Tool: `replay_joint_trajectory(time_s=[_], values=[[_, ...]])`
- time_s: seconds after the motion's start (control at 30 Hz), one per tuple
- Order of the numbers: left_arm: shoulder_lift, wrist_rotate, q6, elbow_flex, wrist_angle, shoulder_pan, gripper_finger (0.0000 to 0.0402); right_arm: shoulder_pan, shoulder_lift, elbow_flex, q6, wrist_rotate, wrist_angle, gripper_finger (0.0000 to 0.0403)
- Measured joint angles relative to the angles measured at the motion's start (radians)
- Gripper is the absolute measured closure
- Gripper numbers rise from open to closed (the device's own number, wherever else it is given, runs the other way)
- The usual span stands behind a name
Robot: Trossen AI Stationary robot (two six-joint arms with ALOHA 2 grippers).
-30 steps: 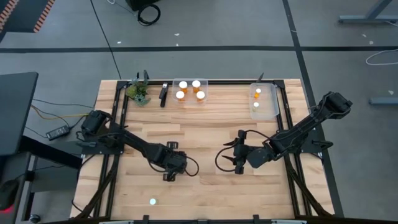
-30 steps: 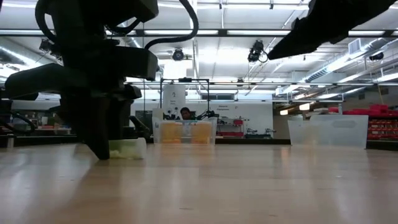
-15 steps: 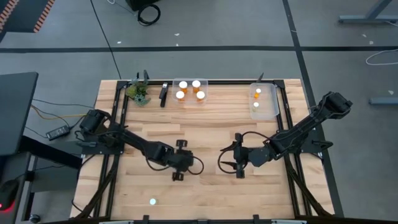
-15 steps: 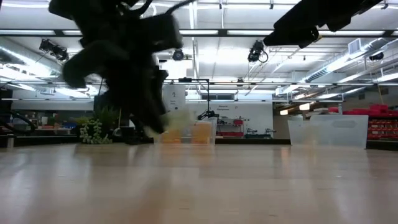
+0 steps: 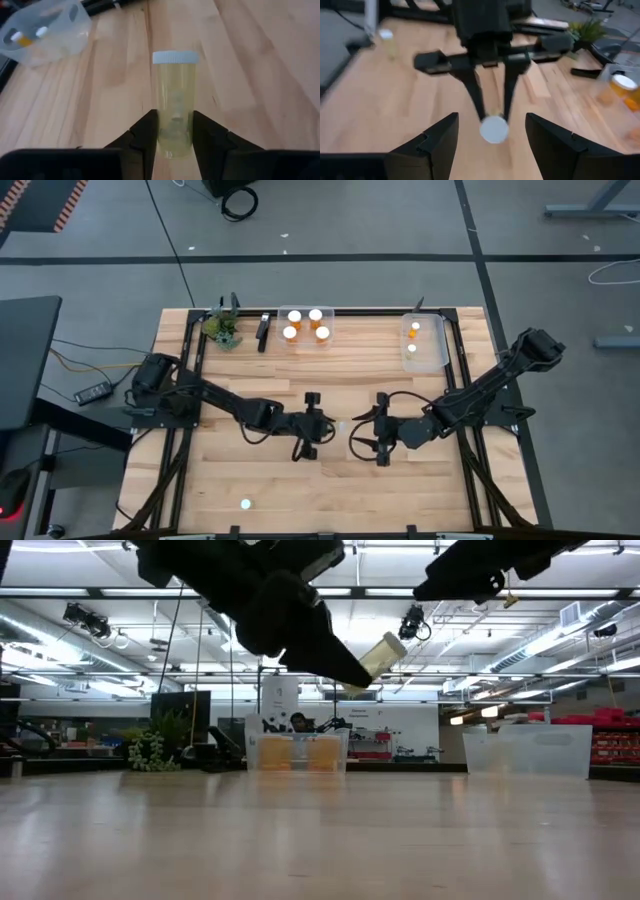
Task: Pick and place medicine bottles into bin by pill shape (circle, oval)
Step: Put the top small yellow pill bottle into the right transparent bin
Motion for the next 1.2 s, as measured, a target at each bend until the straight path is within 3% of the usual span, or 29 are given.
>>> replay_joint_trajectory(time_s=[0.1,0.73,1.2], values=[[0.02,0.009,0.015,0.0,0.065,0.012,0.029,-0.001,0.004,0.02,-0.01,0.018,-0.062,0.0166],[0.047,0.011,0.068,0.0,0.311,0.024,0.0286,-0.009,0.003,0.024,-0.077,0.064,-0.05,0.0166],[0.046,0.01,0.071,0.0,0.349,0.024,0.0288,-0.01,0.003,0.024,-0.084,0.074,-0.051,0.0189]])
